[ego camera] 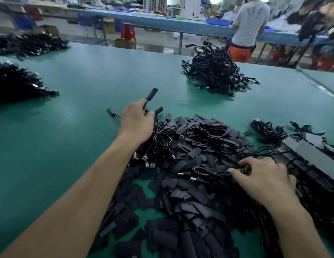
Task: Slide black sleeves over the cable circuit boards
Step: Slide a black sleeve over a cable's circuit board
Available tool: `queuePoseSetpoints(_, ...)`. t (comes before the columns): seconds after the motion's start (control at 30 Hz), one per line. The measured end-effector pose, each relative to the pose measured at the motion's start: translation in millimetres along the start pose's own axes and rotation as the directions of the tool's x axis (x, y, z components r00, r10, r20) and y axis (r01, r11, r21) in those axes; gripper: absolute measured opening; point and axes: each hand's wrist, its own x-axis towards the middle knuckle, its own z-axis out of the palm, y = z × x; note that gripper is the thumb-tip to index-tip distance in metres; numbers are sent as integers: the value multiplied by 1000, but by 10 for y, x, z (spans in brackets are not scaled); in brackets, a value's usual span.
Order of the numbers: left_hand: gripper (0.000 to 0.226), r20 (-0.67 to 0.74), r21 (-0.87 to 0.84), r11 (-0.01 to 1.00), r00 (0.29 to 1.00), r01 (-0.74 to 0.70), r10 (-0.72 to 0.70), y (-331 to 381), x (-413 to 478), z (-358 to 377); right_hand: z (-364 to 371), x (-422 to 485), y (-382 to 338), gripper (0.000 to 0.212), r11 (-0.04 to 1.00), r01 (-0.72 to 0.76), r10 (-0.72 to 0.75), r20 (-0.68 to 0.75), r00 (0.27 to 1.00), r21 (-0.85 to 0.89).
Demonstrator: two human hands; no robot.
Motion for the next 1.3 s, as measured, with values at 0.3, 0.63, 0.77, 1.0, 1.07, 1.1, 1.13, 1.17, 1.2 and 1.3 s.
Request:
queuePoseSetpoints(0.3,21,-219,73,902,875,-426,431,123,-528,-25,12,30,9,32,961,125,-91,-145,985,248)
queuePoseSetpoints(0.63,30,350,-475,869,877,-136,329,-13,-1211,543,-47,-85,-130,27,546,619,-366,-504,783,565)
queuePoseSetpoints(0.77,20,424,-490,865,838,-106,343,-90,-1206,605,10,-79,-180,27,429,610,-360,-494,792,666)
queuePoseSetpoints(1.0,5,369,-517,849,866,-110,338,-82,-1158,659,103,-71,-258,21,255,530,-450,-386,806,809)
queuePoseSetpoints(1.07,6,353,-563,821,869,-99,347,-70,-1148,655,100,-55,-238,18,215,443,-457,-311,834,871)
queuePoseSetpoints(1.1,5,352,-583,808,868,-89,350,-66,-1142,650,102,-48,-225,16,204,403,-461,-275,844,892)
queuePoseSetpoints(1.13,4,356,-600,797,866,-77,352,-63,-1134,645,107,-43,-222,14,203,377,-467,-249,848,904)
queuePoseSetpoints(1.17,4,362,-615,786,863,-63,352,-64,-1126,638,116,-44,-225,13,203,360,-472,-231,851,911)
queuePoseSetpoints(1.2,5,370,-626,778,860,-49,351,-66,-1121,633,126,-49,-235,13,201,349,-477,-220,851,915)
queuePoseSetpoints(1.3,12,396,-648,761,851,-6,345,-55,-1120,624,143,-55,-267,19,209,355,-502,-212,839,911)
